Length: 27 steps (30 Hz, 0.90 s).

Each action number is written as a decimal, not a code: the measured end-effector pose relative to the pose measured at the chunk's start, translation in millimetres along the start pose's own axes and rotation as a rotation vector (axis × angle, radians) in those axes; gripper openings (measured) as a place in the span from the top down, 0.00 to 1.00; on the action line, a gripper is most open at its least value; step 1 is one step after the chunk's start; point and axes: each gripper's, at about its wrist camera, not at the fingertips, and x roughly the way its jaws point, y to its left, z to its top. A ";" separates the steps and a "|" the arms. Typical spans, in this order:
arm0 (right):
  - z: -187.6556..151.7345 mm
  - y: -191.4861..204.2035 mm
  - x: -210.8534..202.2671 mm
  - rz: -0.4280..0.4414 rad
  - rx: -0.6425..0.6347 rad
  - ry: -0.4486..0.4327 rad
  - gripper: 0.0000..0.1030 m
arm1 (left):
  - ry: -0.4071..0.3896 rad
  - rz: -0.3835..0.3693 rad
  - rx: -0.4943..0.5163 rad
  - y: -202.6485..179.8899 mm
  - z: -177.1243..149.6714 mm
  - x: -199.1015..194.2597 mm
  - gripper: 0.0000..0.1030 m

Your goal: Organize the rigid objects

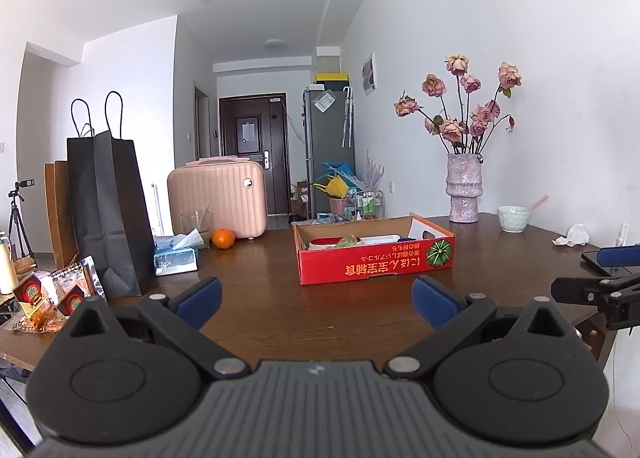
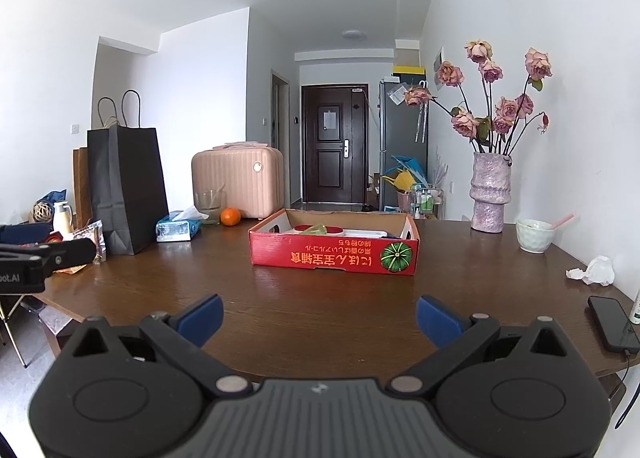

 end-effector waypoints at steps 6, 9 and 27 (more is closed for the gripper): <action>0.2 -0.1 0.4 -0.002 0.002 0.001 0.00 | 0.000 0.001 0.003 0.7 0.7 1.1 0.00; 0.2 0.1 1.1 -0.005 0.002 0.005 0.00 | 0.004 0.002 0.001 1.3 0.1 2.1 0.00; 0.0 -1.8 2.7 -0.003 0.006 0.015 0.00 | 0.016 -0.014 -0.004 -1.4 -2.9 2.6 0.00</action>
